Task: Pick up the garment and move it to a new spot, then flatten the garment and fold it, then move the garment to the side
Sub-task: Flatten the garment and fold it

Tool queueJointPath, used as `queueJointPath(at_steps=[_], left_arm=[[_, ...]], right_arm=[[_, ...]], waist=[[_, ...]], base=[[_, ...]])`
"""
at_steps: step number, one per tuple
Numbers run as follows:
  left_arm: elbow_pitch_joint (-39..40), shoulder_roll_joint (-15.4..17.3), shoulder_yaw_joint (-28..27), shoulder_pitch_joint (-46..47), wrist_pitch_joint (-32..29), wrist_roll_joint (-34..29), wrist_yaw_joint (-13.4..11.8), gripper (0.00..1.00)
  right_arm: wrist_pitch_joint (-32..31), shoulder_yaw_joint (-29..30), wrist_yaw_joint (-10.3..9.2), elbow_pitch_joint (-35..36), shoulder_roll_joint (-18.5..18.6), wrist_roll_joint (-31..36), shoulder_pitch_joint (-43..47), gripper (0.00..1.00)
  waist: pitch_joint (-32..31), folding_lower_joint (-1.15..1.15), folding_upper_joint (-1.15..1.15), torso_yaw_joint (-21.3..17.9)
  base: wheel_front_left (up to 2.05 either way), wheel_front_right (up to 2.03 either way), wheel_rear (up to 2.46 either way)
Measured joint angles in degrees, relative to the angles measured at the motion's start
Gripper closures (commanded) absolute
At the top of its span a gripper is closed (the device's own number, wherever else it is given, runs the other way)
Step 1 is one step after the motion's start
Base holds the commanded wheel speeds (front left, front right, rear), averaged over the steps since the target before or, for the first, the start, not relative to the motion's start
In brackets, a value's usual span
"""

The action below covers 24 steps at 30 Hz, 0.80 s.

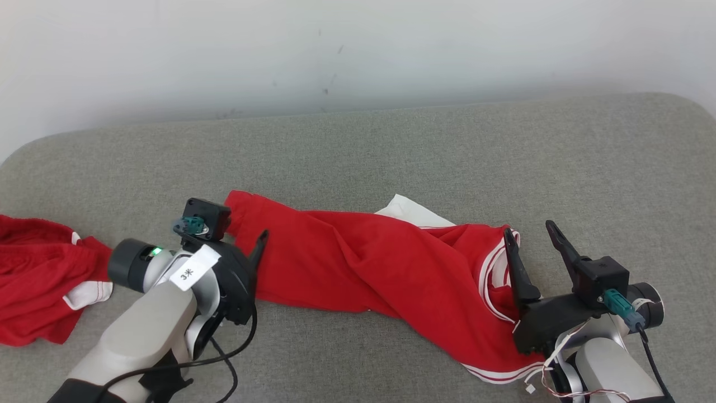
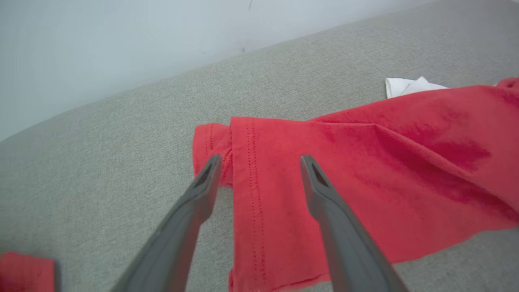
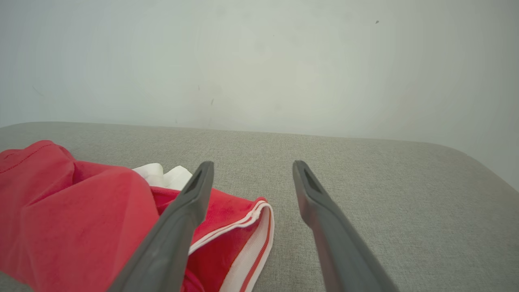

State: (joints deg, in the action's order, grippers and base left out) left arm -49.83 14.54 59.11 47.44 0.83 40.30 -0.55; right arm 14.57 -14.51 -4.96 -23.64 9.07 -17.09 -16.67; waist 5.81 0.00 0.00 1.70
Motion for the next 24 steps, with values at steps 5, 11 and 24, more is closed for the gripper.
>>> queueJointPath(at_steps=[5, 11, 24], left_arm=[[-2.76, -0.13, -0.60, -0.03, -2.13, 1.46, 0.60, 0.00], [-4.91, -0.31, -1.27, -0.41, -4.26, 3.99, 1.66, 0.00], [-8.04, -2.20, -1.86, -1.11, -5.71, 5.17, 3.65, 1.00]], right_arm=[[0.04, -0.08, 0.00, 0.20, 0.00, 0.05, -0.02, 0.00], [0.04, -0.34, 0.01, 0.55, -0.01, 0.07, -0.12, 0.00], [0.04, -0.21, 0.00, 1.00, 0.09, 0.16, -0.25, 0.00]], waist=[[0.26, 0.00, 0.00, -0.15], [0.74, 0.00, 0.00, -0.56], [2.01, 0.00, 0.01, -1.11]], base=[[0.00, 0.00, 0.00], [0.00, 0.00, 0.00], [0.00, 0.00, 0.00]])
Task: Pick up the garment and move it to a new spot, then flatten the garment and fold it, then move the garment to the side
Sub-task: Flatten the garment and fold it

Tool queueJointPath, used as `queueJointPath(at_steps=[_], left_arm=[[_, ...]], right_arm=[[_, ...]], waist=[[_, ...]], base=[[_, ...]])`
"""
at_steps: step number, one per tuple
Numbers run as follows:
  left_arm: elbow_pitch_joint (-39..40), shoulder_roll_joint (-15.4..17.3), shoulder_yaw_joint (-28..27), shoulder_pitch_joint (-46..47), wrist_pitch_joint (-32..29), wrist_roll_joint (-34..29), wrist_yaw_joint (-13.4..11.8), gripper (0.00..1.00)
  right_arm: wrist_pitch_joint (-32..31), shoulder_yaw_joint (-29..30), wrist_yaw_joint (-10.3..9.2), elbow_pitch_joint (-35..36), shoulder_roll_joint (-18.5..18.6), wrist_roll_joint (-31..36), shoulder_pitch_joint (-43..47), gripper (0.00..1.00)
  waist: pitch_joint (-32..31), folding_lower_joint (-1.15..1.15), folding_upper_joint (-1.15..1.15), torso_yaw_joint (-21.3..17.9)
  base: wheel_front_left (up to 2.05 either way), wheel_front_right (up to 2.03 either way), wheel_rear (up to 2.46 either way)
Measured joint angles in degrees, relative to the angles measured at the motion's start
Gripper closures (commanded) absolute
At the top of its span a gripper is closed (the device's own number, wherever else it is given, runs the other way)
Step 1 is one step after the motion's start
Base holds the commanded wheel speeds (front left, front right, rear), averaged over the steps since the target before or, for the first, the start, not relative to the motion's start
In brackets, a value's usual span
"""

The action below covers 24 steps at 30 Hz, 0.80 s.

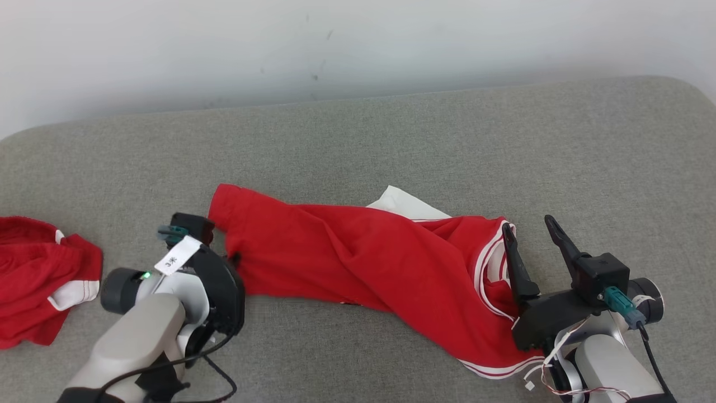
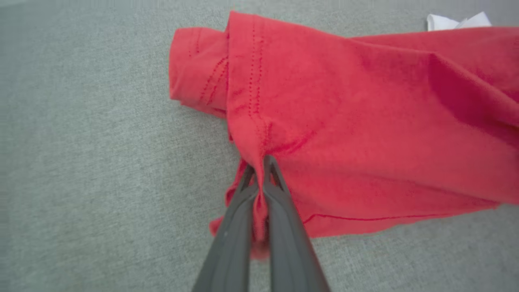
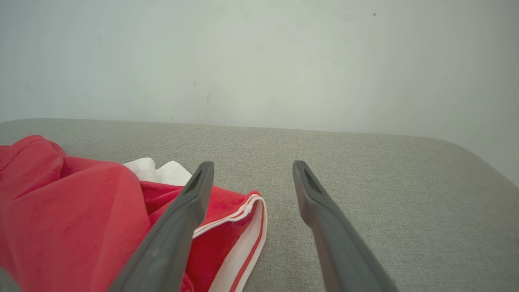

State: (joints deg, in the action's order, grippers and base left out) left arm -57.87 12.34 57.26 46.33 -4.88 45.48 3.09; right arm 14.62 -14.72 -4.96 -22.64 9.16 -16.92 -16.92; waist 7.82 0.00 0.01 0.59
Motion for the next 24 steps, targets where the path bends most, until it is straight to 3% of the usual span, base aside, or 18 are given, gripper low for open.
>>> queueJointPath(at_steps=[8, 13, 17, 24], left_arm=[[1.66, 0.29, -3.22, 2.57, 6.45, -0.02, -2.35, 1.00], [3.04, 2.35, -4.30, -1.18, 10.03, 1.37, -3.19, 1.00], [4.58, 1.99, -4.20, -5.54, 12.28, 1.70, -3.77, 1.00], [7.03, 1.14, -3.98, -9.90, 15.06, 1.99, -4.97, 1.00]], right_arm=[[0.00, 0.91, -0.08, 0.01, 0.13, -0.01, 0.05, 0.00], [0.00, 1.32, -0.07, 0.07, 0.37, -0.01, 0.05, 0.00], [0.00, 1.36, 0.02, 0.13, 1.49, -0.01, -0.17, 0.00], [-1.60, -0.44, 2.45, -1.23, 2.07, 0.90, -6.19, 0.00]], waist=[[0.08, 0.00, 0.00, 1.28], [-0.20, 0.00, 0.00, 2.29], [-0.32, 0.00, 0.00, 3.35], [-0.87, 0.00, 0.00, 5.40]], base=[[0.00, 0.00, 0.00], [0.00, 0.00, 0.00], [0.00, 0.00, 0.00], [0.00, 0.00, 0.00]])
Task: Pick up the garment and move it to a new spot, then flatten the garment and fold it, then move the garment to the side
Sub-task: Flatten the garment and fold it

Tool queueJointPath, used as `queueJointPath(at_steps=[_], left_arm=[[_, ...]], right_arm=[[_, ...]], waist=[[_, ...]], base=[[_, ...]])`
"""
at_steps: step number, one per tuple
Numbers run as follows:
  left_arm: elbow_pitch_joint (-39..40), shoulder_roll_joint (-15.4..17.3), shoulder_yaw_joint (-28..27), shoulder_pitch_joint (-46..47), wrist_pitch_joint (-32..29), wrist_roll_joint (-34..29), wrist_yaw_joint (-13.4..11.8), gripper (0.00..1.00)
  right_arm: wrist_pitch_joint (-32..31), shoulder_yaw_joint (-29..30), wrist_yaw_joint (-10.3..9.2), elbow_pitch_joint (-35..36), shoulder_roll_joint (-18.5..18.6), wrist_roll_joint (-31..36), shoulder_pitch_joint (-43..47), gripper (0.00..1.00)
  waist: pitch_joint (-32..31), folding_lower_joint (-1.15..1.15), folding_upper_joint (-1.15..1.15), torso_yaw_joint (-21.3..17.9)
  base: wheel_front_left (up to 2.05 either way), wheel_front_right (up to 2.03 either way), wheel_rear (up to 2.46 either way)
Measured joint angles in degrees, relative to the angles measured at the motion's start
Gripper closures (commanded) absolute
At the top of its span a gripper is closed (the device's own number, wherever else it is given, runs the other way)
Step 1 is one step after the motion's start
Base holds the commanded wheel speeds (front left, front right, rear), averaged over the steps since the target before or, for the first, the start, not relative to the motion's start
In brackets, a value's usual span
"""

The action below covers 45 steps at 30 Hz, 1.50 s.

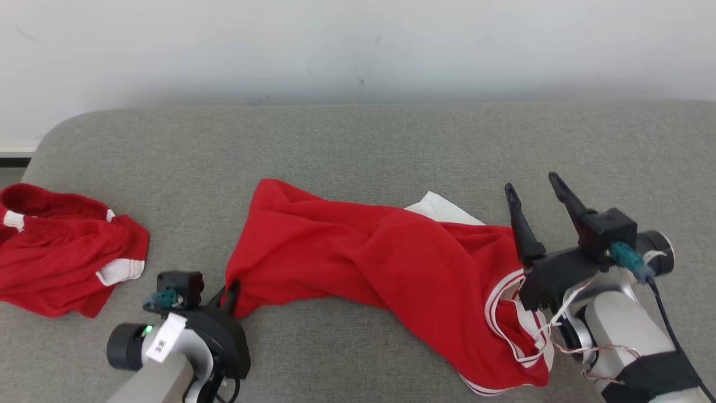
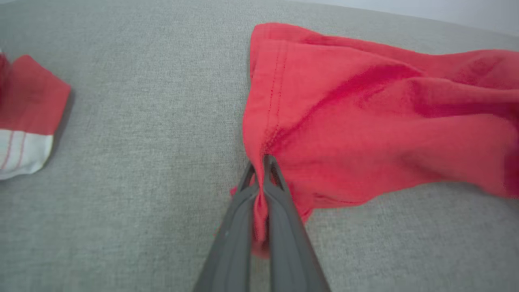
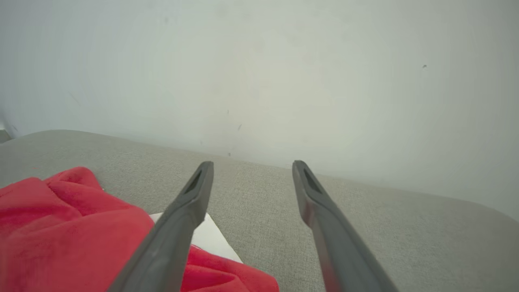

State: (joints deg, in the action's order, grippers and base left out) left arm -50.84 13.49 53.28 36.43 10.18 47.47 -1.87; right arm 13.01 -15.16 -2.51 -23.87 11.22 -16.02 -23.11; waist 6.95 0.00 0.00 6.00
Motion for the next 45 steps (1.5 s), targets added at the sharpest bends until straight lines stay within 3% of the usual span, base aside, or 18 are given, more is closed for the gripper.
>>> queueJointPath(at_steps=[15, 26, 42, 43, 44, 45], left_arm=[[6.08, 1.36, 0.67, -3.69, 1.01, -0.10, -1.66, 1.00], [10.81, 1.21, 1.40, -4.30, -0.14, -0.18, -1.71, 1.00], [14.85, 0.48, 1.42, -4.11, -2.15, 0.40, -1.59, 1.00], [14.96, 0.43, 1.43, -4.10, -2.16, 0.40, -1.59, 0.90], [15.04, 0.40, 1.38, -4.10, -2.15, 0.40, -1.65, 0.56], [15.11, 0.37, 1.34, -4.10, -2.15, 0.40, -1.66, 0.00]], right_arm=[[-13.51, -3.87, 5.65, -17.13, -0.22, -0.08, -14.20, 0.00], [-21.43, -4.77, 7.06, -28.21, -0.75, -0.11, -19.97, 0.00], [-27.38, -6.78, 8.42, -39.43, -2.53, -0.98, -24.56, 0.00], [-27.70, -6.89, 8.42, -39.97, -2.54, -0.96, -24.57, 0.00], [-27.81, -7.26, 8.58, -40.56, -2.55, -0.75, -24.74, 0.53], [-28.10, -7.55, 8.59, -40.91, -2.57, -0.38, -25.12, 0.67]], waist=[[-0.39, 0.00, 0.00, 3.99], [1.00, 0.00, 0.00, 7.43], [3.47, 0.00, 0.00, 11.60], [3.58, 0.00, 0.00, 11.79], [3.68, 0.00, 0.00, 11.94], [3.76, 0.00, 0.00, 12.05]], base=[[0.00, 0.00, 0.00], [0.00, 0.00, 0.00], [0.00, 0.00, 0.00], [0.00, 0.00, 0.00], [0.00, 0.00, 0.00], [0.00, 0.00, 0.00]])
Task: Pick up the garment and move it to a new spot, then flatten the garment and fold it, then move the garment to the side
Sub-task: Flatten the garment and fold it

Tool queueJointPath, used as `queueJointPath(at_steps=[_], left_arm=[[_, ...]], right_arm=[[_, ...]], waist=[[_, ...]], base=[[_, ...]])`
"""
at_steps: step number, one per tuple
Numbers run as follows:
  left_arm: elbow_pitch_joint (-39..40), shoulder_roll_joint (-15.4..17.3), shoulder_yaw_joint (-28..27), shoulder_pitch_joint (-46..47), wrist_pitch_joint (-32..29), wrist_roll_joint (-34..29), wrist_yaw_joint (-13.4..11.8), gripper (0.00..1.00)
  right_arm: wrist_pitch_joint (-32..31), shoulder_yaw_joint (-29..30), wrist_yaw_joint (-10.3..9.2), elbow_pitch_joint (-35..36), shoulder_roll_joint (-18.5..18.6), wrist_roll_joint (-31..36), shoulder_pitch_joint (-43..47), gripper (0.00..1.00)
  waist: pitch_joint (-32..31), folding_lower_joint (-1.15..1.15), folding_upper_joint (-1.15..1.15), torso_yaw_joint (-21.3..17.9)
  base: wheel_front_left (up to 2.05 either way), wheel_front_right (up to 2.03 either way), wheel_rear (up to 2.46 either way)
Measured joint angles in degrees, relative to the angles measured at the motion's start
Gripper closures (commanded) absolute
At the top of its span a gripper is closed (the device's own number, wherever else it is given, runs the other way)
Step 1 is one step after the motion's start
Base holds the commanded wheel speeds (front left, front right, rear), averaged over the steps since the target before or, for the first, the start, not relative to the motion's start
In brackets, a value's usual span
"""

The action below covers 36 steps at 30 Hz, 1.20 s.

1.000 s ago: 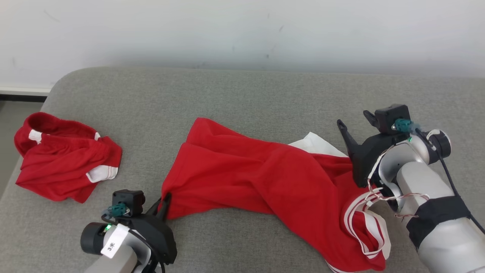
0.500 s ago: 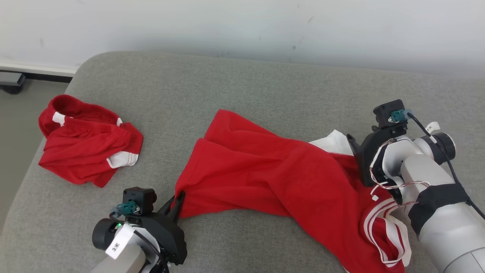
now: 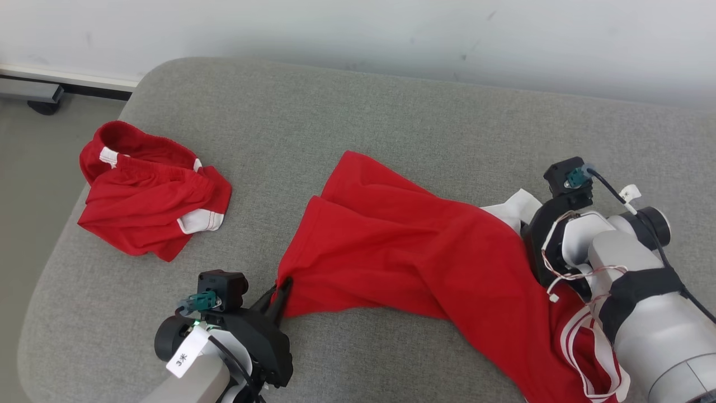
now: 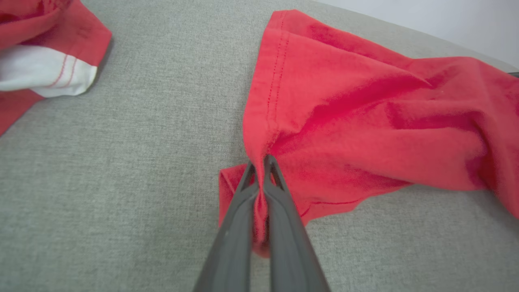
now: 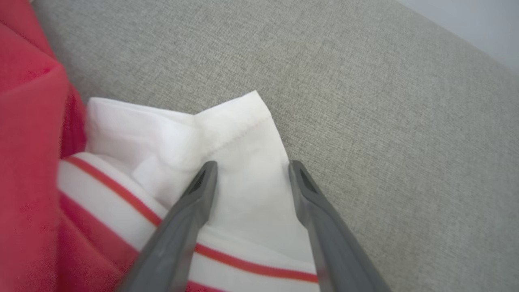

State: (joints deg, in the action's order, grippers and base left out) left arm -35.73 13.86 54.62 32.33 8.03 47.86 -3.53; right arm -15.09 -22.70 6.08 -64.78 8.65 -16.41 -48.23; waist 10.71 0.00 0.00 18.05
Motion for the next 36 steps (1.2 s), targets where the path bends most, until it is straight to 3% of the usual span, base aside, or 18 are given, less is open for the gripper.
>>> queueJointPath(at_steps=[1, 2, 21, 22, 23, 24, 29, 36], left_arm=[[0.07, 0.00, -0.08, 0.00, 0.00, 0.01, -0.01, 0.00], [0.12, 0.01, -0.14, 0.00, 0.00, 0.01, -0.07, 0.00], [3.52, 2.98, -3.38, 0.14, 2.18, 0.00, -1.86, 0.00], [3.64, 3.22, -3.47, 0.14, 2.18, 0.00, -2.00, 0.00], [3.79, 3.39, -3.52, 0.14, 2.18, 0.00, -2.01, 0.00], [4.04, 3.44, -3.48, 0.14, 2.16, 0.00, -2.02, 0.00], [5.89, 1.36, -2.30, 1.33, 1.90, -0.34, -2.03, 0.00], [6.84, -0.41, -1.22, 2.37, 0.96, -0.74, -2.09, 0.00]], right_arm=[[-0.10, -0.10, 0.07, -0.20, -0.10, 0.05, -0.51, 0.91], [-0.11, -0.12, 0.07, -0.33, -0.13, 0.05, -0.88, 1.00], [5.50, -0.14, 0.81, -2.31, 0.77, -0.40, -3.09, 1.00], [5.48, 0.24, 0.82, -2.78, 0.45, -1.11, -3.08, 0.88], [5.46, 0.14, 0.85, -3.19, 0.10, -1.33, -3.08, 0.54], [5.46, -0.11, 0.99, -3.38, -0.22, -1.32, -3.06, 0.00], [5.48, 0.00, 0.99, -4.12, 0.08, -1.72, -2.95, 0.00], [3.37, -0.08, 0.99, -5.69, 1.02, -1.76, -4.87, 0.00]], waist=[[0.07, 0.00, 0.00, 0.08], [0.12, 0.00, 0.00, 0.13], [-1.22, 0.00, 0.00, -2.40], [-1.32, 0.00, 0.00, -2.75], [-1.42, 0.00, 0.00, -3.12], [-1.51, 0.00, 0.00, -3.50], [-1.47, 0.00, 0.00, -4.23], [-0.64, 0.00, 0.00, -1.90]], base=[[0.00, 0.00, 0.00], [0.00, 0.00, 0.00], [0.00, 0.00, 0.00], [0.00, 0.00, 0.00], [0.00, 0.00, 0.00], [0.00, 0.00, 0.00], [0.00, 0.00, 0.00], [0.00, 0.00, 0.00]])
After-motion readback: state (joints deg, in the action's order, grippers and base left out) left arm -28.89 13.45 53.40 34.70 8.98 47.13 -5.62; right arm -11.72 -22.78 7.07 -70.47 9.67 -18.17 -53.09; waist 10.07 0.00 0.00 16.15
